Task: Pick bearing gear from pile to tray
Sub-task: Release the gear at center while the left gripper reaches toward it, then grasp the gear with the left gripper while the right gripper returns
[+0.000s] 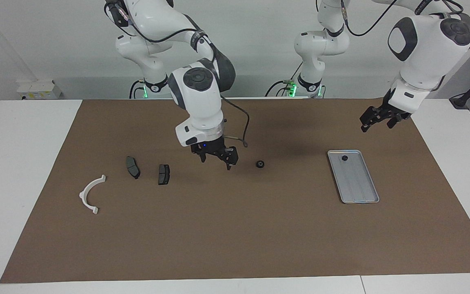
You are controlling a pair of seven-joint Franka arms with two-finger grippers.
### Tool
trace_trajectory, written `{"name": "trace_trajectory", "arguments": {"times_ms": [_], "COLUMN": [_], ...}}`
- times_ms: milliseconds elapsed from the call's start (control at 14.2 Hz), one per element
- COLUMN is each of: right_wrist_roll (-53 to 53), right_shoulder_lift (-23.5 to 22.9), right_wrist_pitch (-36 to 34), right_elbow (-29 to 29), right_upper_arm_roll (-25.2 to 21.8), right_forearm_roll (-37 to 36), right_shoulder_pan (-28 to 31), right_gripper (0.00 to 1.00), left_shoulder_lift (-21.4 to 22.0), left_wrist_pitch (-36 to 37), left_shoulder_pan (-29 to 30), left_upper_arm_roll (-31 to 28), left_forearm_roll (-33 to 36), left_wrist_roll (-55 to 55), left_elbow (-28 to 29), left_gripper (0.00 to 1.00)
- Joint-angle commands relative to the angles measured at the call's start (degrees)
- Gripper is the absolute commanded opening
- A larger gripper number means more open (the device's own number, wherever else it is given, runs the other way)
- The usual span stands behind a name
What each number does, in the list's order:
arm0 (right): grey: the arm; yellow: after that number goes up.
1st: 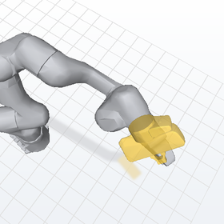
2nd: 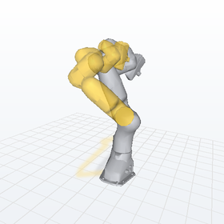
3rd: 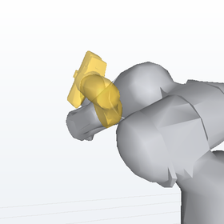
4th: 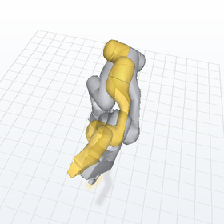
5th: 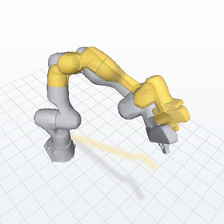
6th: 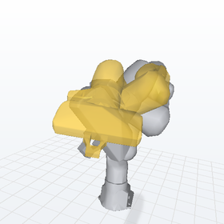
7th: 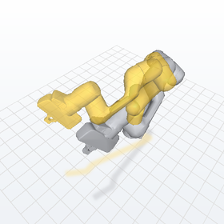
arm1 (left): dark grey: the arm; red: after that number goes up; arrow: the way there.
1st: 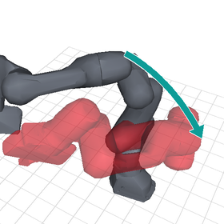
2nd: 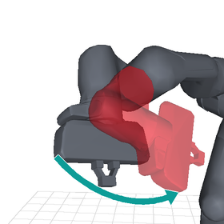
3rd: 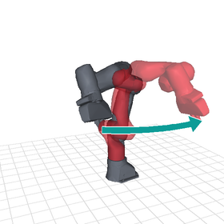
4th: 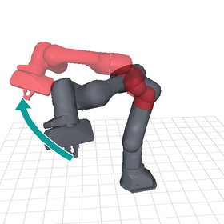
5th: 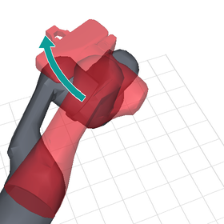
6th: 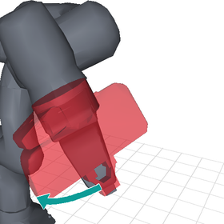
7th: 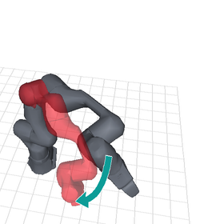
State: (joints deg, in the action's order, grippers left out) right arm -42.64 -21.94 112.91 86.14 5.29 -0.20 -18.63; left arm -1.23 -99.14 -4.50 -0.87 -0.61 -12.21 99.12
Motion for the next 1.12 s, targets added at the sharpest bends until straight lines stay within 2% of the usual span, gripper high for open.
{"name": "trace_trajectory", "arguments": {"times_ms": [0, 141, 281, 492, 632, 703, 914, 1054], "right_wrist_roll": [17.43, 28.01, 33.74, 41.82, 45.79, 45.89, 45.89, 45.89], "right_shoulder_lift": [2.16, 3.30, 4.62, 7.08, 9.53, 11.20, 20.49, 26.04], "right_wrist_pitch": [-2.60, -4.44, -5.51, -8.40, -11.21, -12.70, -14.74, -14.91], "right_elbow": [0.78, 0.87, 0.96, 1.66, 1.84, 2.27, 8.14, 12.45], "right_upper_arm_roll": [1.04, 1.04, 1.04, 1.04, 0.95, 0.95, 0.95, 0.95], "right_forearm_roll": [0.20, 0.20, 0.20, 0.20, 0.20, 0.20, 0.11, 0.19], "right_shoulder_pan": [6.83, 11.41, 14.57, 19.32, 21.08, 21.44, 22.06, 22.15], "right_gripper": [1.00, 1.00, 1.00, 1.00, 1.00, 1.00, 1.00, 1.00], "left_shoulder_lift": [-1.67, -2.19, -5.61, -12.47, -13.27, -15.01, -16.00, -16.52], "left_wrist_pitch": [-6.04, -13.15, -18.88, -26.08, -33.97, -37.85, -38.76, -39.03], "left_shoulder_pan": [-8.38, -14.64, -20.44, -27.83, -30.64, -31.53, -31.45, -31.54], "left_upper_arm_roll": [-0.54, -0.54, -0.54, -0.63, -0.63, -0.71, -0.72, -0.63], "left_forearm_roll": [-0.36, -0.36, -0.36, -0.18, -0.18, -0.18, -0.10, -0.10], "left_wrist_roll": [-13.92, -25.79, -35.47, -45.50, -47.36, -48.86, -48.87, -48.87], "left_elbow": [3.08, 7.65, 8.72, 9.51, 15.64, 17.15, 17.42, 17.43], "left_gripper": [1.00, 1.00, 1.00, 1.00, 1.00, 1.00, 1.00, 0.95]}}
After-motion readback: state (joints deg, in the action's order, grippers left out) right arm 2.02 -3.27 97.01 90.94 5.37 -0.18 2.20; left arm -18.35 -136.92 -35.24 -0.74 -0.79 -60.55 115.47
